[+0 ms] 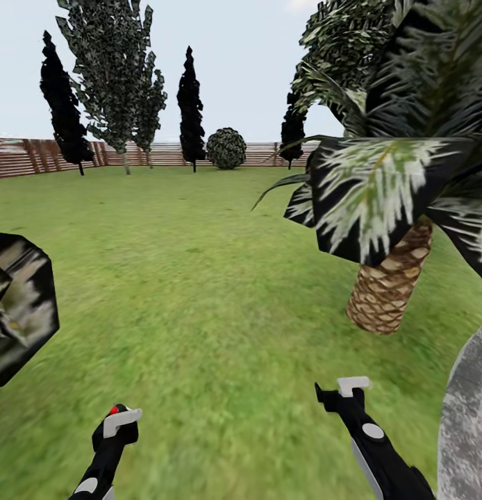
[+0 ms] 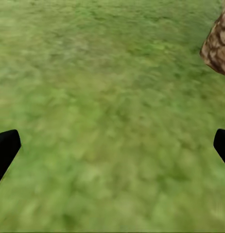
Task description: In the garden, pick up the pesticide atomizer on the floor and spray pesticide onto both trees until each tree trunk is fully covered.
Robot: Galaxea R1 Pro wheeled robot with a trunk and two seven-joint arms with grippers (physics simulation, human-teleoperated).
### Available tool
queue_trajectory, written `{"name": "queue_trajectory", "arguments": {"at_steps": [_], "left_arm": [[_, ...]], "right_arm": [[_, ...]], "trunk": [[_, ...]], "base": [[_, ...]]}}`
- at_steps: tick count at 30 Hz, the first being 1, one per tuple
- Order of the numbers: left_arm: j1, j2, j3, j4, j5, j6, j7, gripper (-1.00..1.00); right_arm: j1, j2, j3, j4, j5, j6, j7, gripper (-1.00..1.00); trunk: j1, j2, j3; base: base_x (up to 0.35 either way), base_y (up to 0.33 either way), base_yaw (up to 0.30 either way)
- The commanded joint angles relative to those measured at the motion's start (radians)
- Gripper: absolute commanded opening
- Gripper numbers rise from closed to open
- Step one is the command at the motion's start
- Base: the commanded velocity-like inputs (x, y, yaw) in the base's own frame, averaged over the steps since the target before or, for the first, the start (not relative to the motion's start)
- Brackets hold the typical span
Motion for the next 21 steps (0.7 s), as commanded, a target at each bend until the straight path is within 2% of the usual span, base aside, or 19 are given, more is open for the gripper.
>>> {"name": "queue_trajectory", "arguments": {"at_steps": [1,17,21], "left_arm": [[-0.001,0.000,-0.002,0.001,0.006,-0.003,0.000,-1.00],[-0.001,0.000,-0.002,0.001,0.006,-0.003,0.000,-1.00],[-0.001,0.000,-0.002,0.001,0.006,-0.003,0.000,-1.00]], "right_arm": [[0.000,-0.001,-0.001,0.000,0.004,-0.002,0.000,1.00],[0.000,0.000,-0.001,0.000,0.004,-0.002,0.000,1.00],[0.000,0.000,-0.001,0.000,0.004,-0.002,0.000,1.00]], "trunk": [[0.000,0.000,-0.001],[0.000,0.000,-0.001],[0.000,0.000,-0.001]], "base": [[0.338,-0.082,0.277],[0.337,-0.073,0.274],[0.337,-0.072,0.148]]}}
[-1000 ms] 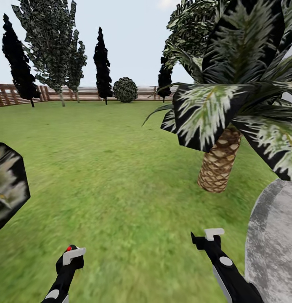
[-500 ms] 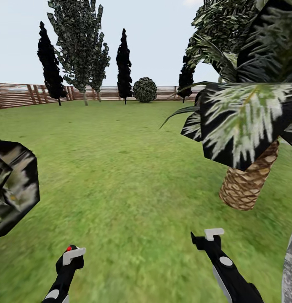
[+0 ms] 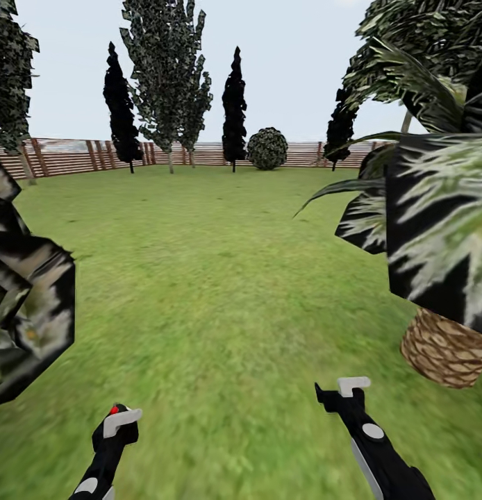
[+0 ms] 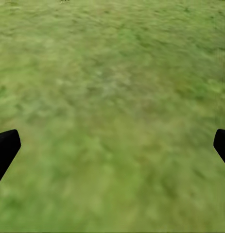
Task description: In the garden, pick up the pesticide atomizer on the floor and spray pesticide onto both trees until each tree trunk is fully covered.
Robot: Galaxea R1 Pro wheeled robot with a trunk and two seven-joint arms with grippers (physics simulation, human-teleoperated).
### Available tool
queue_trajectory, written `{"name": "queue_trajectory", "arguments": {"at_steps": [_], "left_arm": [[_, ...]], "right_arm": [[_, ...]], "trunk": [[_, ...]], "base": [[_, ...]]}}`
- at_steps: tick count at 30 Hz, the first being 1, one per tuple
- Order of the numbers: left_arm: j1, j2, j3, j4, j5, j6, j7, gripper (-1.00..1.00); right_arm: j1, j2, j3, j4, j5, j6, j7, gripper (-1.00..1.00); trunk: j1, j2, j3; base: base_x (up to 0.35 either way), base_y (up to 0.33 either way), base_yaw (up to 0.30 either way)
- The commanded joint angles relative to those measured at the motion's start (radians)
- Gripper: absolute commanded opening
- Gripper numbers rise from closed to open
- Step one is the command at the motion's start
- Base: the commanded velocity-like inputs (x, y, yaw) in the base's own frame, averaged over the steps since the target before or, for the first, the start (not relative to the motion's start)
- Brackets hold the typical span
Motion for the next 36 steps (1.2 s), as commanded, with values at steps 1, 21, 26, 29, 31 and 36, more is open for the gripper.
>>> {"name": "queue_trajectory", "arguments": {"at_steps": [1,21,26,29,31,36], "left_arm": [[-0.001,0.000,-0.002,0.001,0.006,-0.003,0.000,-1.00],[-0.001,0.000,-0.003,0.001,0.006,-0.003,0.000,-1.00],[-0.001,0.000,-0.003,0.001,0.006,-0.003,0.000,-1.00],[-0.001,0.000,-0.002,0.001,0.007,-0.003,0.000,-1.00],[-0.001,0.000,-0.001,0.001,0.007,-0.003,0.000,-1.00],[-0.001,0.000,-0.001,0.001,0.007,-0.003,0.000,-1.00]], "right_arm": [[0.000,0.000,-0.001,0.000,0.004,-0.002,0.000,1.00],[0.000,0.000,-0.001,0.001,0.016,-0.002,0.000,1.00],[0.000,0.000,-0.001,0.000,0.016,-0.002,0.000,1.00],[0.000,0.000,-0.001,0.000,0.016,-0.002,0.000,1.00],[0.000,0.000,-0.001,0.000,0.016,-0.002,0.000,1.00],[0.000,0.000,-0.001,0.000,0.016,-0.002,0.000,1.00]], "trunk": [[0.000,0.000,-0.001],[0.000,0.000,-0.001],[0.000,0.000,-0.001],[0.000,0.000,-0.001],[0.000,0.000,-0.001],[0.000,0.000,-0.001]], "base": [[0.337,-0.073,0.040],[0.339,-0.017,0.003],[0.340,0.000,0.183],[0.339,0.000,0.274],[0.339,0.000,0.277],[0.340,0.000,0.278]]}}
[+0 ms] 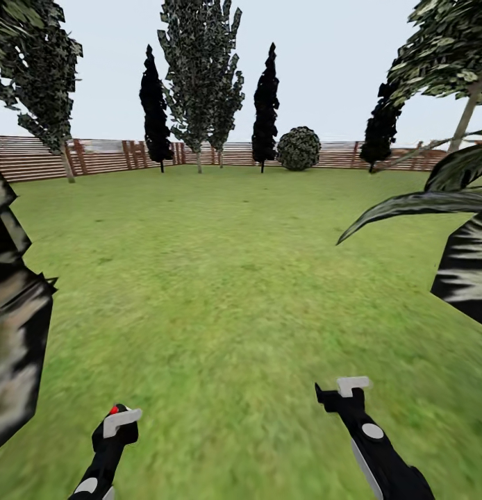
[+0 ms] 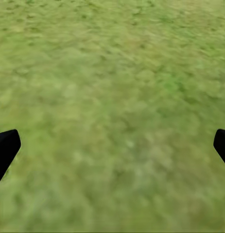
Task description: In the garden, pick up the pesticide atomizer on the floor and spray pesticide onto both trees until each tree trunk is fully covered.
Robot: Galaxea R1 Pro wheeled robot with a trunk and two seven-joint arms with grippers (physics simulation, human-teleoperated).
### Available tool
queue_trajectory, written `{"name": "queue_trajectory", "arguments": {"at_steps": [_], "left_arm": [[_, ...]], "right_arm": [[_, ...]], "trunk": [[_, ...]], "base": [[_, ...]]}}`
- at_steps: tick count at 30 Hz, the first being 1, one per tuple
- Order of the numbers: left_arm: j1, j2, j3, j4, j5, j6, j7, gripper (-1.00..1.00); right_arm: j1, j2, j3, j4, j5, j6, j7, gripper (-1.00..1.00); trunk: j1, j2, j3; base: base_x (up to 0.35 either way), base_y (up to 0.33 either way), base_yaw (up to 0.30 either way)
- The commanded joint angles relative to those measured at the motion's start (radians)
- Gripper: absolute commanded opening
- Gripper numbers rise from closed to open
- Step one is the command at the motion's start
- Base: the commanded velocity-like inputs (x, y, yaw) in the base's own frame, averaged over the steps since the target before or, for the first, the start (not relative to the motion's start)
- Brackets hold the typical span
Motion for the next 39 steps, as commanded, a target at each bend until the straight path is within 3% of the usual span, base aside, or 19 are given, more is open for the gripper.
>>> {"name": "queue_trajectory", "arguments": {"at_steps": [1,39], "left_arm": [[-0.001,0.000,-0.002,0.001,0.006,-0.003,0.000,-1.00],[-0.001,0.000,-0.003,0.001,0.006,-0.003,0.000,-1.00]], "right_arm": [[0.000,0.000,-0.001,0.000,0.005,-0.002,0.000,1.00],[0.000,0.000,-0.001,0.000,0.006,-0.002,0.000,1.00]], "trunk": [[0.000,0.000,-0.001],[0.000,0.000,-0.001]], "base": [[0.340,0.000,0.278],[0.340,0.000,0.018]]}}
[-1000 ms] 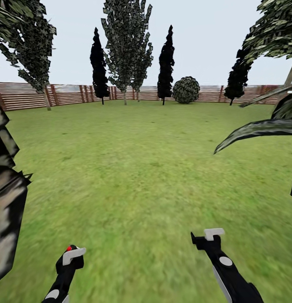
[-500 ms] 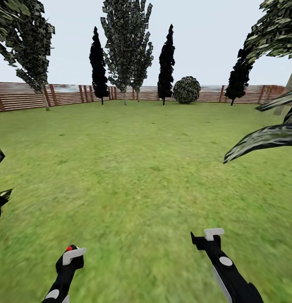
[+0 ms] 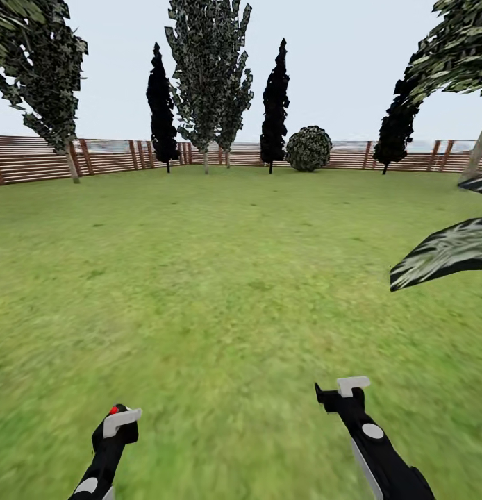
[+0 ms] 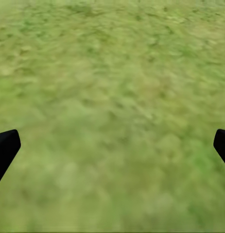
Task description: In the garden, pick up the pesticide atomizer on the floor and spray pesticide onto both trees until each tree trunk is fully covered.
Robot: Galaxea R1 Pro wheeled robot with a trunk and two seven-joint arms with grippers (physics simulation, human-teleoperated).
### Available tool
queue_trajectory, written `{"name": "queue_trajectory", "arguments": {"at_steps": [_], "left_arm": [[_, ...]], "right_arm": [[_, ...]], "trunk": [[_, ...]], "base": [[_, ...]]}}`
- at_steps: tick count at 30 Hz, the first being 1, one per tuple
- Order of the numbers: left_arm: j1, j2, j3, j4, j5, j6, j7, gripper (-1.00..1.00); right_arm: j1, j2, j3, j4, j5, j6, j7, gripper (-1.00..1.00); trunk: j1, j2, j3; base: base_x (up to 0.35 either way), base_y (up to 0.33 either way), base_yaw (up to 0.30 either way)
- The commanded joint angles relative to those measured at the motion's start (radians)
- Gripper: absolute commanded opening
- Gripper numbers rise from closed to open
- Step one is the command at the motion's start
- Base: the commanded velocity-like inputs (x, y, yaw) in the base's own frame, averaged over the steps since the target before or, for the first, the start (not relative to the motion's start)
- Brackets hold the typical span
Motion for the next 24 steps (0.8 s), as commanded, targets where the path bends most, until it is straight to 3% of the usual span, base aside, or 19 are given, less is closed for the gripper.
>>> {"name": "queue_trajectory", "arguments": {"at_steps": [1,16,24], "left_arm": [[-0.001,0.000,-0.002,0.000,0.006,-0.003,0.000,-1.00],[-0.001,0.000,-0.002,0.000,0.006,-0.003,0.000,-1.00],[-0.001,0.000,-0.003,0.000,0.006,-0.003,0.000,-1.00]], "right_arm": [[0.000,0.000,-0.001,0.000,0.005,-0.002,0.000,1.00],[0.000,0.000,-0.001,0.000,0.004,-0.002,0.000,1.00],[0.000,0.000,-0.001,0.000,0.005,-0.002,0.000,1.00]], "trunk": [[0.000,0.000,-0.001],[0.000,0.000,-0.001],[0.000,0.000,-0.001]], "base": [[0.340,0.000,0.000],[0.340,0.000,0.003],[0.339,0.000,0.224]]}}
